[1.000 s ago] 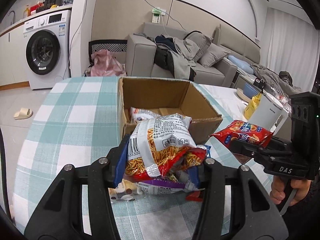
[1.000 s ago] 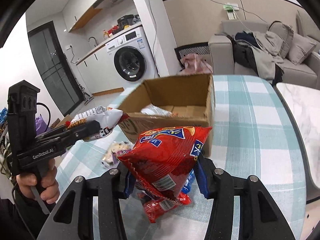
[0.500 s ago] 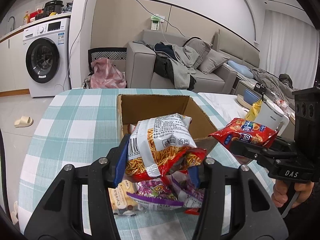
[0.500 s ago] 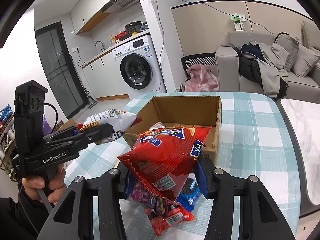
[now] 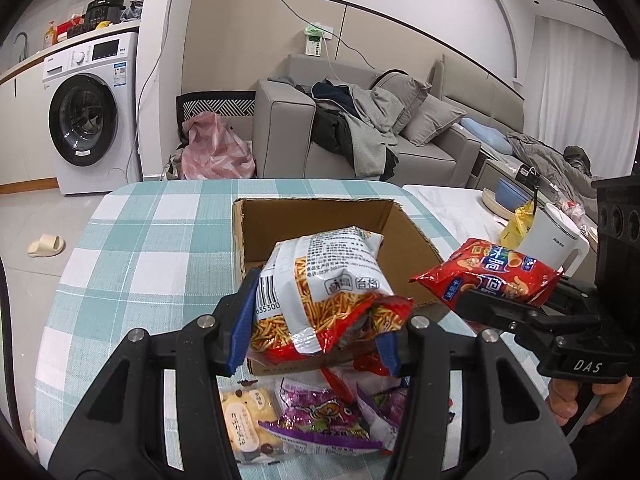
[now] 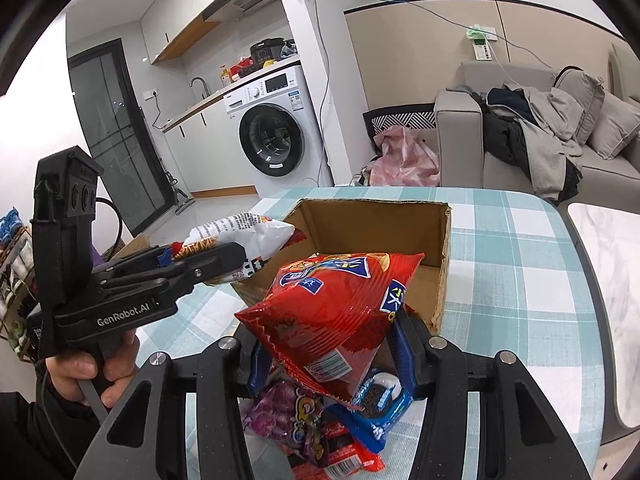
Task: Organize snacks
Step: 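Carry both bags over the cardboard box and open both tools to release them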
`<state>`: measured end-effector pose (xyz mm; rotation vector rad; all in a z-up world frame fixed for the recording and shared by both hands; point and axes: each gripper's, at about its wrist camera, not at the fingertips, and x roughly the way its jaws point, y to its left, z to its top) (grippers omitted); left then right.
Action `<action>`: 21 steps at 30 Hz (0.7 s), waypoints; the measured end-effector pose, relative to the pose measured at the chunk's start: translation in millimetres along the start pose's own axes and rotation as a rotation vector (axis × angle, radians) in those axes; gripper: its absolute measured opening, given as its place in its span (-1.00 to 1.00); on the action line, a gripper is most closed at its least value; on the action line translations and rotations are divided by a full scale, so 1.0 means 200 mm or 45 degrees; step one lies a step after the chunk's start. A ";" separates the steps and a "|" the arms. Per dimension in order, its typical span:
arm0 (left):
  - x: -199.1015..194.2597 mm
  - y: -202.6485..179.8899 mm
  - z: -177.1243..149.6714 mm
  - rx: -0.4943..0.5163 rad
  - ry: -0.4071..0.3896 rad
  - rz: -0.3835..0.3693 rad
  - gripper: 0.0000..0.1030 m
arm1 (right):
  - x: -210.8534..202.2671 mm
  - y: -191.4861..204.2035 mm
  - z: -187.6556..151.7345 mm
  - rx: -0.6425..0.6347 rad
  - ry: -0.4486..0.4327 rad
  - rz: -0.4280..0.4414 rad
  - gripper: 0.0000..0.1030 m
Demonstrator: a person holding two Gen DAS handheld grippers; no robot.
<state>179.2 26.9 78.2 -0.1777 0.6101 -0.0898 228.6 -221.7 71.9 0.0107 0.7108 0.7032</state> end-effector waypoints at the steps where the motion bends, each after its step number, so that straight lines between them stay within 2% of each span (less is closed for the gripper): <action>1: 0.02 0.00 0.00 -0.001 0.002 0.003 -0.06 | 0.01 0.00 0.01 0.000 0.001 -0.002 -0.02; 21: 0.40 0.01 0.05 0.033 0.071 0.033 -0.06 | 0.27 -0.11 0.10 0.060 0.059 -0.052 -0.02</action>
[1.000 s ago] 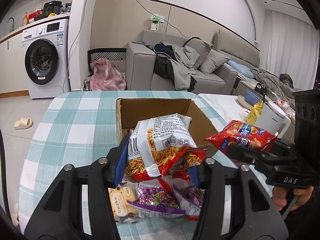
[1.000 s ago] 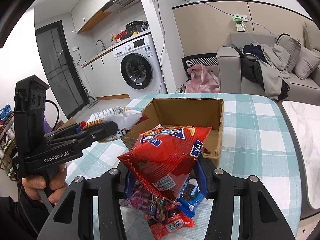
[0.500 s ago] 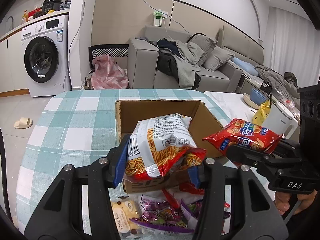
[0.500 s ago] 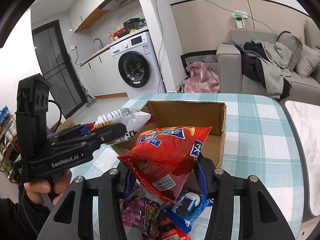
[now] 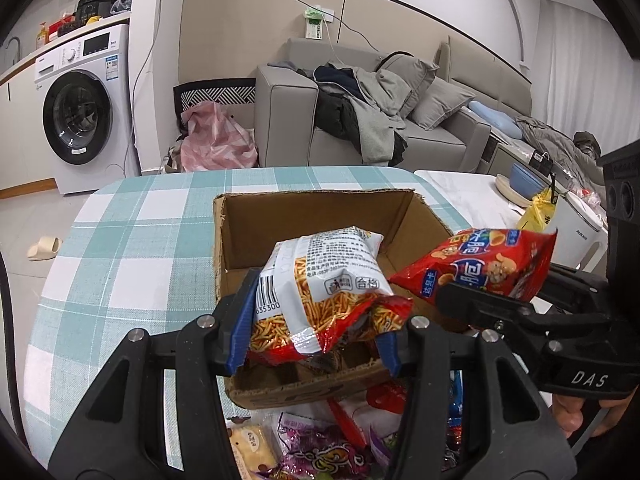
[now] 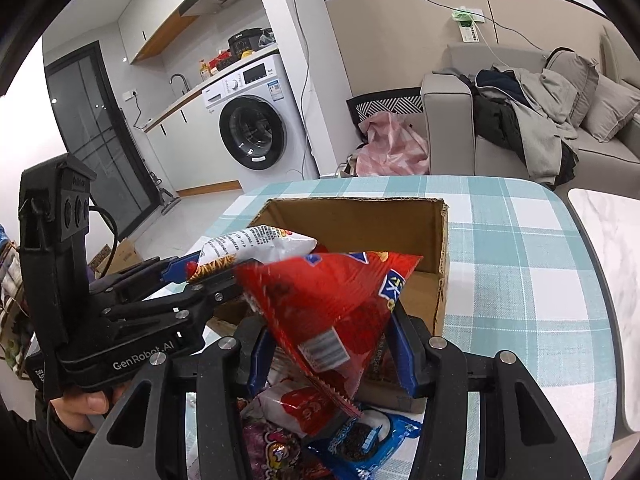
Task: Organize snacks
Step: 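Carry both bags over the cardboard box and open both tools to release them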
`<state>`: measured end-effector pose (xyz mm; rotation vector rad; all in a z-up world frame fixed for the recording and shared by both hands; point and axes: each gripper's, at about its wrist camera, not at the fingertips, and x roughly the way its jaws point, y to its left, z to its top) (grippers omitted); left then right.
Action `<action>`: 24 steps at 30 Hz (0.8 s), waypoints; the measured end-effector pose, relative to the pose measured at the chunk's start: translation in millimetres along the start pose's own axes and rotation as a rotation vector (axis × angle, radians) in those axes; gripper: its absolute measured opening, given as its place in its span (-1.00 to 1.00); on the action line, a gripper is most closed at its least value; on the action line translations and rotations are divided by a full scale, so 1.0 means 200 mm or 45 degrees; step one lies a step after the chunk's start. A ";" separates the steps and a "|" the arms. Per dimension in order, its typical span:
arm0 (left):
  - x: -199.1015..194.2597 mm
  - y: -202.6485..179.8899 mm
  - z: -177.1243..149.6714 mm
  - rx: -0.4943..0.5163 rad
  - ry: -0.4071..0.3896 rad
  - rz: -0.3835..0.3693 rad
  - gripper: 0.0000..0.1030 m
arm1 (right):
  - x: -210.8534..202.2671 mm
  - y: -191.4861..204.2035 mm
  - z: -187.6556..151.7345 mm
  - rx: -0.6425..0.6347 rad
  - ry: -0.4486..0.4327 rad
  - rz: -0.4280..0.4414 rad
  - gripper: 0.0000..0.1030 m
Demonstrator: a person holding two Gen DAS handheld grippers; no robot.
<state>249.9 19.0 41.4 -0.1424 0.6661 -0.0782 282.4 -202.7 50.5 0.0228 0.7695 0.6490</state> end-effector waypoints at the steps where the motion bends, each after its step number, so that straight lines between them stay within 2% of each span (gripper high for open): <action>1: 0.01 0.00 0.00 0.001 0.002 -0.001 -0.06 | 0.01 0.00 0.00 -0.003 0.001 -0.004 -0.02; 12: 0.12 0.01 -0.01 0.005 0.038 0.012 -0.06 | 0.11 -0.04 0.01 0.010 0.043 -0.020 -0.02; 20: 0.11 0.00 -0.01 0.018 0.055 0.011 -0.04 | 0.09 -0.03 0.00 0.000 0.030 -0.040 -0.02; 22: 0.09 0.00 -0.01 0.022 0.058 0.015 0.02 | 0.06 -0.04 0.00 -0.011 0.021 -0.053 0.05; 24: 0.05 -0.01 -0.01 0.022 0.059 0.010 0.16 | 0.02 -0.03 -0.01 -0.027 0.002 -0.086 0.20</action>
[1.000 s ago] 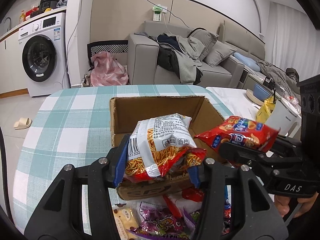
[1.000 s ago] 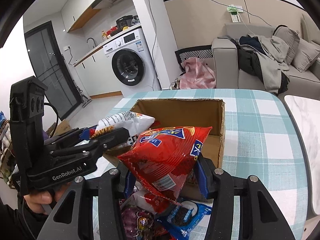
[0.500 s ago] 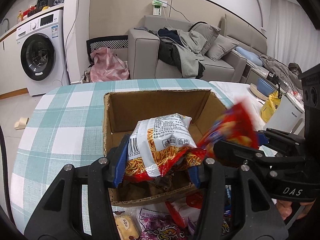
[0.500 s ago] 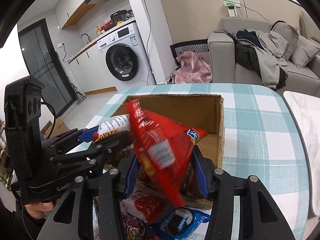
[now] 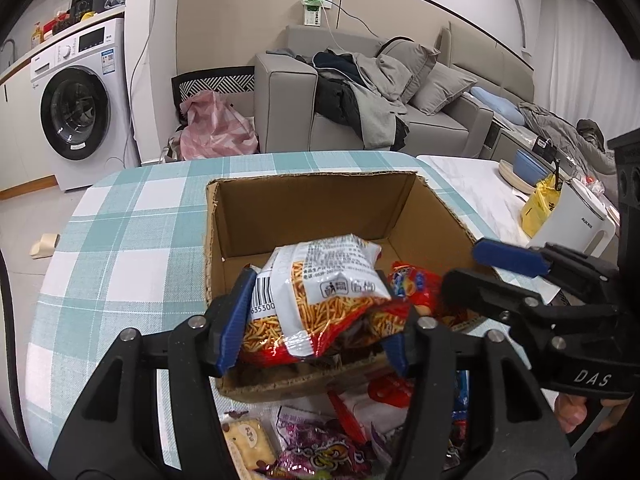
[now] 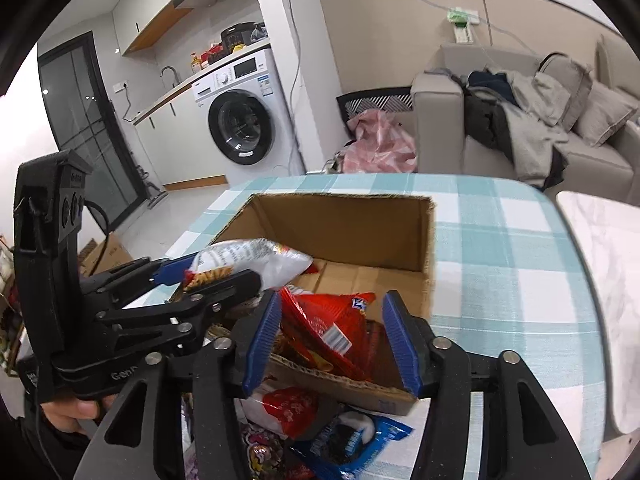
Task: Organize snacks
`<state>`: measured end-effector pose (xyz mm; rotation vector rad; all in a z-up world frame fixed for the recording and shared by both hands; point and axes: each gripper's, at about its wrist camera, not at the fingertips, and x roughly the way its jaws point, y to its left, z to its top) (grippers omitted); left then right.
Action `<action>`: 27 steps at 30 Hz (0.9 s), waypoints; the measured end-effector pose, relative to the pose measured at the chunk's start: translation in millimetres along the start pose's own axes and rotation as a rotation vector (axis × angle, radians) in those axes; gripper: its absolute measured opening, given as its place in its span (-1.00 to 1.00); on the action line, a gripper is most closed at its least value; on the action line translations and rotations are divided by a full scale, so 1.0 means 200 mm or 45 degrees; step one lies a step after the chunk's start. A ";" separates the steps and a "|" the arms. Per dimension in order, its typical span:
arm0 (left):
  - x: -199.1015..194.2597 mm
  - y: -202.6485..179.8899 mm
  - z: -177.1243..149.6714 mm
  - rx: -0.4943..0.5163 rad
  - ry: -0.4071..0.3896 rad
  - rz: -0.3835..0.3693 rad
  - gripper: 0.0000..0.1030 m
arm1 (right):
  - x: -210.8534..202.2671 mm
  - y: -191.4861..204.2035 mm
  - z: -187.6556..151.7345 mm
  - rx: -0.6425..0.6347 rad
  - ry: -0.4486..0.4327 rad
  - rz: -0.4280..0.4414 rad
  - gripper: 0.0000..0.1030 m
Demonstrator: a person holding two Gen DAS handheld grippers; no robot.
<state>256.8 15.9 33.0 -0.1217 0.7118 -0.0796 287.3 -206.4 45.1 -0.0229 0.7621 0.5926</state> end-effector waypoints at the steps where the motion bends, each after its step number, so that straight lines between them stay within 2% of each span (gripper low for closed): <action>1: -0.02 0.00 0.00 -0.003 -0.001 -0.008 0.31 | -0.02 0.00 0.00 -0.006 -0.009 -0.015 0.41; 2: -0.04 0.00 0.00 -0.010 -0.008 -0.015 0.48 | -0.04 0.00 0.00 -0.006 -0.016 -0.021 0.57; 4: -0.10 0.00 -0.01 -0.018 -0.027 -0.021 0.66 | -0.08 -0.01 -0.01 -0.001 -0.031 -0.026 0.70; 6: -0.15 -0.01 -0.02 -0.022 -0.037 -0.028 0.74 | -0.12 -0.02 -0.03 0.004 -0.033 -0.044 0.87; 7: -0.17 0.00 -0.03 -0.023 -0.038 -0.027 0.90 | -0.13 -0.03 -0.04 0.005 -0.031 -0.052 0.96; 8: -0.20 0.00 -0.03 -0.025 -0.043 -0.017 0.99 | -0.15 -0.03 -0.05 0.005 -0.030 -0.059 0.98; 13: -0.33 0.03 -0.09 -0.046 -0.065 -0.025 0.99 | -0.22 -0.04 -0.13 0.021 -0.016 -0.069 0.99; 18: -0.43 0.04 -0.17 -0.036 -0.074 0.012 0.99 | -0.27 -0.02 -0.21 0.006 0.004 -0.079 0.99; 27: -0.52 0.08 -0.35 -0.049 -0.030 0.040 0.98 | -0.28 0.03 -0.33 0.020 0.057 -0.037 0.99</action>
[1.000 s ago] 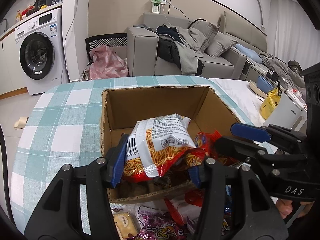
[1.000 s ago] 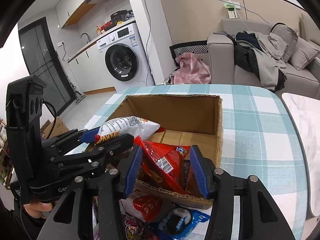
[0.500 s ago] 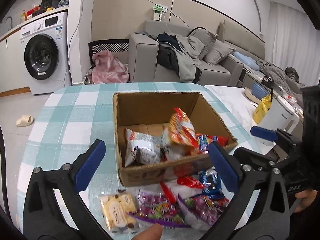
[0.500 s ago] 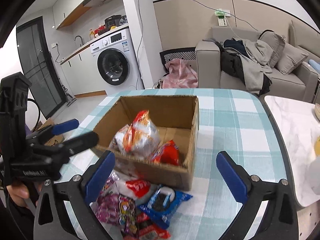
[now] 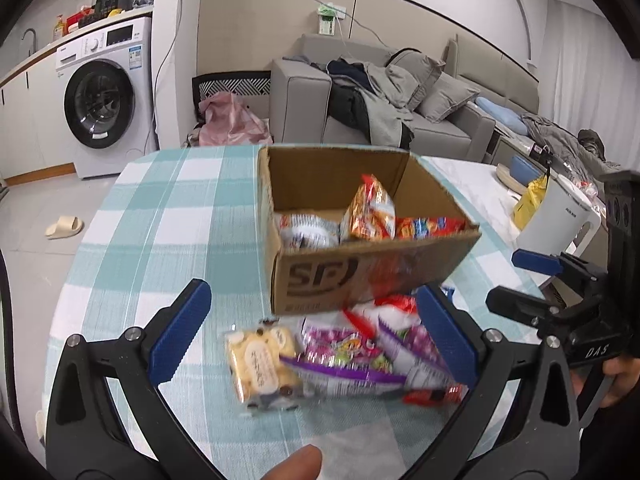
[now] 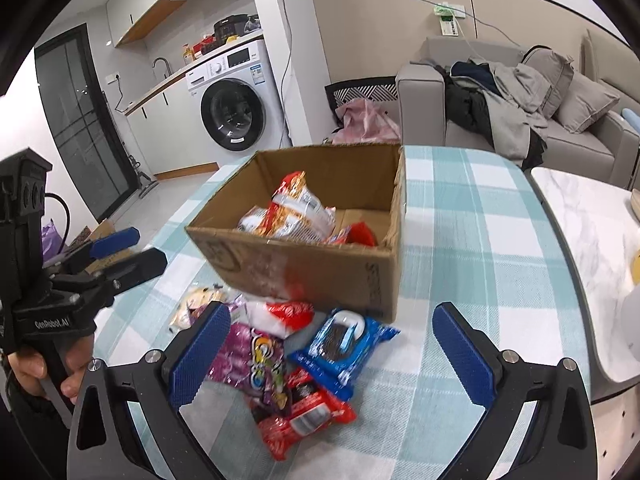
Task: Organize snacks
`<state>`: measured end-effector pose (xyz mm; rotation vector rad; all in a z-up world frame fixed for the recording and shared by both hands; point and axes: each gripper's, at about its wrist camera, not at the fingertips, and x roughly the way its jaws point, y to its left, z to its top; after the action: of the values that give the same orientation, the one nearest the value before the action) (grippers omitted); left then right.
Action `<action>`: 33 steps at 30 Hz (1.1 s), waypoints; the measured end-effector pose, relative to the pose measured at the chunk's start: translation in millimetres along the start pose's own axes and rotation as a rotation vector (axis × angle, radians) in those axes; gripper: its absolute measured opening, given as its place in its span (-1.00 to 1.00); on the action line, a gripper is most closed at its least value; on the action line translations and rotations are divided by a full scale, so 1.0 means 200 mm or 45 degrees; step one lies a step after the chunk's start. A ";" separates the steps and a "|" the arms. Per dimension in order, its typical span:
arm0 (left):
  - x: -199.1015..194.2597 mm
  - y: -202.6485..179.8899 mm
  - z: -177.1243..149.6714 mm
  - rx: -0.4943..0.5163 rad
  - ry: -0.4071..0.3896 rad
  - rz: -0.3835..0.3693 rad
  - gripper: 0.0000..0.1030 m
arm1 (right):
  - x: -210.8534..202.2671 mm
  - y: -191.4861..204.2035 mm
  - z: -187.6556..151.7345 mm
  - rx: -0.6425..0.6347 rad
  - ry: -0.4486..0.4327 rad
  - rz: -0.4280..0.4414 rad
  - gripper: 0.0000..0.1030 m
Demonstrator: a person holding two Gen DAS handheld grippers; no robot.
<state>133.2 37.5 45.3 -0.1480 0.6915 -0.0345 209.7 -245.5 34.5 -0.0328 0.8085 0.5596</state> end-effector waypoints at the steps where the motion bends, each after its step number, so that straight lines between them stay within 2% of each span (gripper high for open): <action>1: 0.00 0.01 -0.02 -0.001 0.008 0.000 0.99 | 0.00 0.01 -0.01 0.000 0.004 0.005 0.99; 17: 0.06 -0.01 -0.22 -0.027 0.107 -0.002 0.98 | 0.03 -0.01 -0.18 0.027 0.089 0.023 1.00; 33: 0.12 0.10 -0.35 -0.079 0.197 0.042 0.98 | 0.14 -0.01 -0.33 0.022 0.232 0.059 0.99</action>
<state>107.8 46.4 -26.1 -0.1948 0.8499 0.0068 180.9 -249.4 -31.2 -0.0494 0.9932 0.5994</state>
